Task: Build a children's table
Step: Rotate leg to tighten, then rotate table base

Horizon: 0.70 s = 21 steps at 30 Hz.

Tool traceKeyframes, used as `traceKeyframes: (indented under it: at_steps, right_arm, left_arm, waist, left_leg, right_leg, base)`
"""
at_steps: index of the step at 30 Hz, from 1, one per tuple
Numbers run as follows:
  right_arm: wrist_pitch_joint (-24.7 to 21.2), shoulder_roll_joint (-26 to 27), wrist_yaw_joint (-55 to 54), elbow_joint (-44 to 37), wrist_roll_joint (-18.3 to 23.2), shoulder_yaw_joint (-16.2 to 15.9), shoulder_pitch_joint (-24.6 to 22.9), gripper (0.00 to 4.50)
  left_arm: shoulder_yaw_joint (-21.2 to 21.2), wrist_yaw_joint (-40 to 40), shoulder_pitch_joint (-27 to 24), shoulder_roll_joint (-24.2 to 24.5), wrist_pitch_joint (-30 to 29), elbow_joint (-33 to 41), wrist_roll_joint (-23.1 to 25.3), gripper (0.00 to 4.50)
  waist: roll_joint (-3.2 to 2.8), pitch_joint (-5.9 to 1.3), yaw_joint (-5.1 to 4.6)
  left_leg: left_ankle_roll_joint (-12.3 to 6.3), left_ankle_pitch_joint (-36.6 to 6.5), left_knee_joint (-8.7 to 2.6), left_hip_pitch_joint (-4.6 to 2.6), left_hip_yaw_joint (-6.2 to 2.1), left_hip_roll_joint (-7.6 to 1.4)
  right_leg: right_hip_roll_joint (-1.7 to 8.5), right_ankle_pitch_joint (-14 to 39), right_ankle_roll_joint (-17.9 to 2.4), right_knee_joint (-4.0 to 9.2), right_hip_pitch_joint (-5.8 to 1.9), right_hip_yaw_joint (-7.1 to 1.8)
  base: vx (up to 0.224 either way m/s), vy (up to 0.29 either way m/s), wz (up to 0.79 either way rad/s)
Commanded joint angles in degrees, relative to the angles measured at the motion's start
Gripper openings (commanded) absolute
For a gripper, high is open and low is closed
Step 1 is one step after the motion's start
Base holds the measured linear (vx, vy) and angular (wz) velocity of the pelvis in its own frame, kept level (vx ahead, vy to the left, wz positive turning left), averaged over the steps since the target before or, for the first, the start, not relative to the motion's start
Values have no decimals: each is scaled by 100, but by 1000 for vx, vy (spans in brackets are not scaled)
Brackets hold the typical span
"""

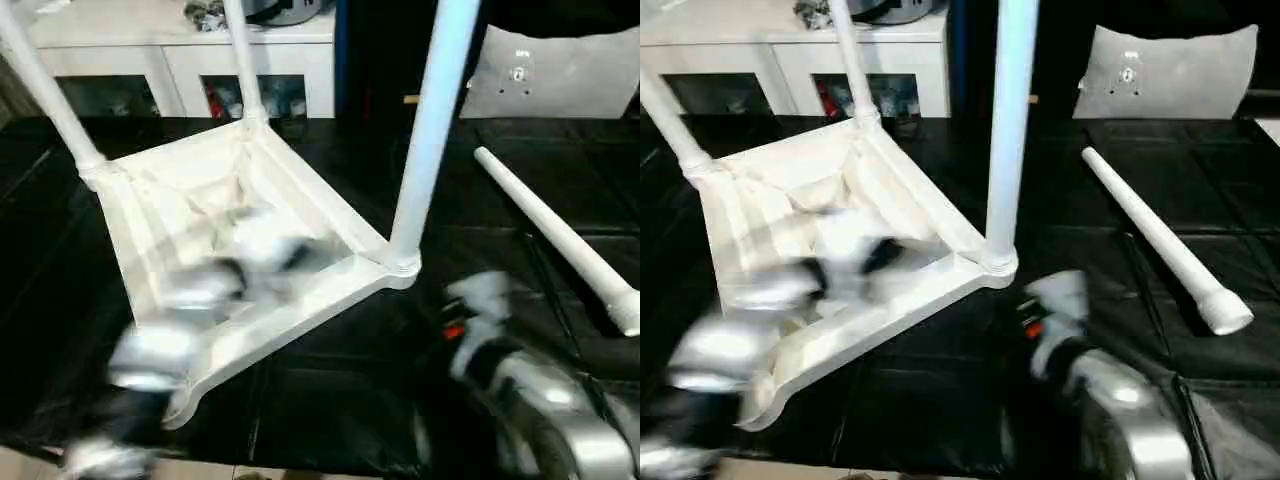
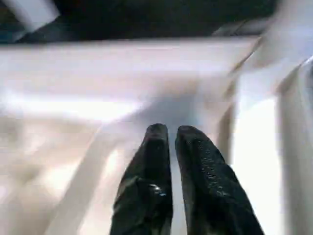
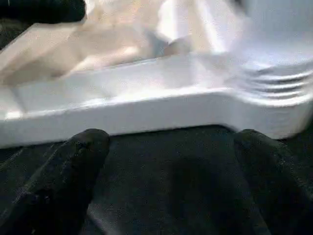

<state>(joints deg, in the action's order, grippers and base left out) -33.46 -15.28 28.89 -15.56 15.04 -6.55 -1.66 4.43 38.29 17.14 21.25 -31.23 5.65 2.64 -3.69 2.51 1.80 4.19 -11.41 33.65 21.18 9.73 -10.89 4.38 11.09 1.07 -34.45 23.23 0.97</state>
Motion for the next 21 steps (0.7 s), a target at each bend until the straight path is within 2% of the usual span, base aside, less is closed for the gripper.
traceKeyframes:
  at_steps: [1, 2, 3, 4, 6, 7, 8, 10, 14, 16, 21]
  right_arm:
    - [-204, -56, -115, 60, -215, -161, 148, 450]
    - [-253, -68, -187, 128, -312, -238, 230, 450]
    - [-291, -26, -232, 172, -302, -235, 281, 450]
    - [-295, -22, -237, 176, -301, -234, 286, 450]
    - [-374, 32, -326, 312, -333, -280, 443, 450]
    - [-398, 55, -357, 365, -361, -314, 516, 450]
    - [-392, 81, -383, 441, -409, -353, 588, 450]
    - [-352, 104, -412, 552, -501, -432, 699, 450]
    - [-312, 156, -463, 705, -593, -523, 846, 450]
    - [-315, 211, -500, 742, -582, -524, 872, 450]
    - [-288, 264, -562, 827, -619, -564, 897, 450]
  left_arm:
    - [-288, 1, -208, 277, -537, 443, 146, 31]
    - [-406, 8, -361, 460, -759, 658, 177, 12]
    - [-465, 38, -446, 559, -852, 751, 170, 5]
    - [-470, 40, -454, 568, -860, 760, 170, 2]
    - [-566, 52, -642, 792, -1091, 959, 133, 2]
    - [-601, 44, -724, 892, -1184, 1046, 127, 2]
    - [-599, 32, -796, 971, -1275, 1111, 166, 2]
    - [-577, -2, -870, 1054, -1469, 1227, 223, 2]
    - [-460, -163, -957, 1247, -1777, 1343, 494, 2]
    - [-546, -330, -956, 1315, -1851, 1358, 667, 2]
    - [-584, -489, -944, 1540, -2047, 1405, 711, 2]
  waist:
    - [103, -294, 2]
    - [110, -286, -1]
    - [86, -280, 1]
    - [95, -281, 14]
    - [103, -280, 26]
    - [166, -280, 35]
    - [175, -278, 30]
    - [146, -282, 32]
    - [170, -283, 21]
    - [148, -290, 28]
    - [140, -301, 29]
  left_leg:
    - [-112, -916, -413, -13, -33, -120]
    - [-96, -954, -418, -18, -23, -115]
    - [-54, -1011, -424, -31, -26, -117]
    - [-12, -1098, -424, -58, -25, -120]
    - [16, -1096, -432, -52, -29, -117]
    - [22, -1083, -434, -36, -39, -116]
    - [10, -1063, -442, -23, -33, -110]
    - [39, -1046, -429, -53, -30, -118]
    - [54, -1034, -422, -45, -26, -101]
    - [63, -995, -414, -45, -29, -98]
    - [74, -960, -406, -53, -32, -93]
  right_leg:
    - [189, 1184, -995, 397, -241, -113]
    - [185, 1239, -994, 413, -231, -117]
    - [187, 1264, -1000, 420, -222, -121]
    - [183, 1292, -1006, 421, -206, -126]
    - [175, 1134, -1030, 403, -209, -126]
    - [188, 1077, -1056, 369, -228, -125]
    - [186, 1081, -1047, 380, -237, -127]
    - [189, 1034, -1053, 373, -215, -129]
    - [183, 919, -1039, 371, -231, -135]
    - [181, 824, -1045, 363, -236, -134]
    - [174, 703, -1101, 343, -244, -126]
  base:
    - [0, 0, 0]
    - [0, 0, 0]
    - [0, 0, 0]
    - [0, 0, 0]
    - [0, 0, 0]
    - [0, 0, 0]
    - [0, 0, 0]
    - [0, 0, 0]
    - [0, 0, 0]
    - [0, 0, 0]
    - [0, 0, 0]
